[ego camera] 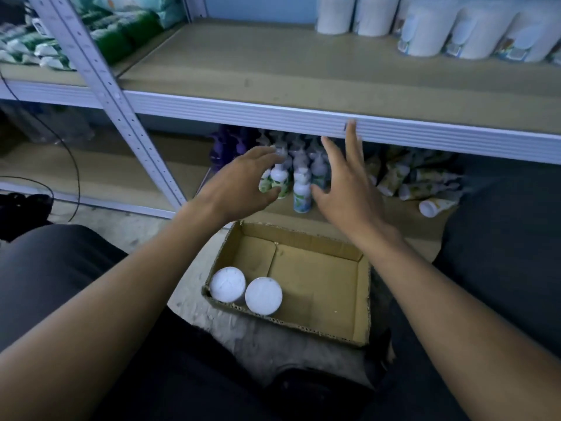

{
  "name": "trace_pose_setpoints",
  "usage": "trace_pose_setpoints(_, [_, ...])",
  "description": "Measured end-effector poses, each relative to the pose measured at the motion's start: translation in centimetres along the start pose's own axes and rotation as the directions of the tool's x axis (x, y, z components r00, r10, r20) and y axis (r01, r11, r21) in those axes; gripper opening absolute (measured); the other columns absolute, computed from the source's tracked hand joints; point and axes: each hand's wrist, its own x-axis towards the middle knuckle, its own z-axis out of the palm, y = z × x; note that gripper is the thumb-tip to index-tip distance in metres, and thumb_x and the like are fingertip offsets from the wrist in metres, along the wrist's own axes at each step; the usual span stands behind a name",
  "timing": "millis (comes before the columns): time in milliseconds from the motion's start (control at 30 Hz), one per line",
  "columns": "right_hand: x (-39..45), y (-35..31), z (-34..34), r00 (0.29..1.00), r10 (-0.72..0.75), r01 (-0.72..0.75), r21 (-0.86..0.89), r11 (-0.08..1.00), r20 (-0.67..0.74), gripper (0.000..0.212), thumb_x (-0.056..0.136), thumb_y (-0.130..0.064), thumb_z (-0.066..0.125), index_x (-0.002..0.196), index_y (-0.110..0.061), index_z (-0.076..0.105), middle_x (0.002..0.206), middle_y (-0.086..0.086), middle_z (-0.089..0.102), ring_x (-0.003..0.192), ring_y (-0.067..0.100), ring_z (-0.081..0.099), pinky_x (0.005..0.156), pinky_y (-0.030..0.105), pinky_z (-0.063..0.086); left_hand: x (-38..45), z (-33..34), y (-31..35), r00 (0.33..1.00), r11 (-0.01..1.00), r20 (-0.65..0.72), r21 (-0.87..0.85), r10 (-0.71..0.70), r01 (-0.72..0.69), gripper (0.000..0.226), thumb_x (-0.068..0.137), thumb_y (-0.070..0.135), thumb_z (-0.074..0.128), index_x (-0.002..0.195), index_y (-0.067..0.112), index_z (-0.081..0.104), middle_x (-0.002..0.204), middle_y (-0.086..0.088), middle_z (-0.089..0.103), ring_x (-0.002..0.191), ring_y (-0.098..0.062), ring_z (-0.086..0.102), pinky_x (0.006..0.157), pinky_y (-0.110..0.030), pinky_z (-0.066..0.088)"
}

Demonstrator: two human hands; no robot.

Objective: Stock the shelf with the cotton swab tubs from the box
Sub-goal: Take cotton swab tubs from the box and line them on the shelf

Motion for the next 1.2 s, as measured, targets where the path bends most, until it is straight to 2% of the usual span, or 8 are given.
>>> trace_pose_setpoints(133, [-0.8,-1.0,2.7,0.997,0.013,-0.014,0.012,1.0,0.072,0.08,0.092,-0.026,0.069,0.157,-0.025,0.023,0.168,0.0,-0.008,0.155,0.025,0.002,0.094,0.045,0.054,-2.3,1.6,-2.3,0.989,0.992,0.085,0.046,-0.117,0.114,0.059,0.088,0.037,0.065,0.143,0.023,0.048,0.146,-0.001,0.048,0.129,-0.02,0.051,0.104,-0.035,0.044])
trace_pose_setpoints(267, [-2.0,-2.0,5.6,0.983,0.004,-0.002,-0.009,1.0,0.184,0.081,0.091,-0.03,0.069,0.157,-0.027,0.022,0.168,0.002,0.0,0.153,0.028,0.01,0.103,0.046,0.048,-4.3,3.4,-4.0,0.952,0.968,0.175,0.073,-0.249,0.24,0.061,0.087,0.033,0.069,0.143,0.022,0.048,0.145,-0.004,0.049,0.126,-0.024,0.053,0.103,-0.037,0.045])
trace_pose_setpoints(400, [-4.0,-2.4,8.4,0.944,0.04,-0.029,-0.039,0.999,0.327,0.079,0.091,-0.029,0.069,0.156,-0.027,0.024,0.166,0.002,0.009,0.148,0.029,0.022,0.102,0.045,0.044,-5.8,6.2,-5.5,0.897,0.934,0.267,0.033,-0.352,0.356,0.06,0.083,0.027,0.071,0.139,0.019,0.052,0.14,-0.008,0.052,0.124,-0.027,0.053,0.103,-0.04,0.045])
trace_pose_setpoints(533, [-5.8,-1.6,11.1,0.886,0.099,-0.075,-0.071,0.995,0.453,0.072,0.09,-0.028,0.067,0.152,-0.028,0.031,0.158,0.001,0.024,0.137,0.03,0.035,0.096,0.044,0.045,-7.5,10.0,-6.7,0.818,0.9,0.399,0.051,-0.415,0.432,0.061,0.078,0.03,0.077,0.134,0.018,0.056,0.135,-0.01,0.056,0.12,-0.028,0.055,0.096,-0.033,0.044])
trace_pose_setpoints(633, [-6.8,-1.4,12.9,0.832,0.133,-0.107,-0.08,0.991,0.538,0.07,0.087,-0.025,0.065,0.149,-0.031,0.034,0.152,0.0,0.03,0.13,0.031,0.042,0.092,0.043,0.049,-8.6,12.3,-7.5,0.778,0.885,0.452,0.055,-0.436,0.463,0.063,0.079,0.031,0.077,0.137,0.02,0.055,0.138,-0.009,0.056,0.123,-0.027,0.055,0.099,-0.03,0.043])
trace_pose_setpoints(767, [-8.4,-1.3,15.4,0.747,0.158,-0.098,-0.128,0.987,0.645,0.068,0.085,-0.031,0.072,0.144,-0.03,0.039,0.15,0.003,0.031,0.124,0.034,0.046,0.086,0.043,0.05,-9.9,14.6,-8.4,0.744,0.855,0.477,0.034,-0.469,0.517,0.064,0.082,0.027,0.074,0.141,0.019,0.051,0.144,-0.008,0.051,0.128,-0.025,0.051,0.1,-0.028,0.041])
trace_pose_setpoints(867, [-9.8,-1.2,17.1,0.693,0.168,-0.096,-0.141,0.985,0.701,0.067,0.086,-0.03,0.071,0.144,-0.029,0.038,0.148,0.004,0.032,0.123,0.033,0.046,0.088,0.042,0.049,-10.5,16.0,-8.7,0.718,0.851,0.507,0.061,-0.477,0.522,0.07,0.081,0.028,0.076,0.143,0.02,0.047,0.15,-0.007,0.043,0.131,-0.027,0.049,0.103,-0.032,0.043])
trace_pose_setpoints(1200, [-11.5,-2.2,21.4,0.622,0.19,-0.166,-0.11,0.98,0.759,0.076,0.085,-0.037,0.074,0.149,-0.03,0.032,0.148,0.006,0.029,0.125,0.035,0.043,0.093,0.041,0.045,-11.3,18.6,-10.0,0.688,0.855,0.548,0.105,-0.475,0.507,0.089,0.072,0.033,0.082,0.149,0.019,0.039,0.152,-0.008,0.034,0.134,-0.031,0.043,0.106,-0.039,0.044])
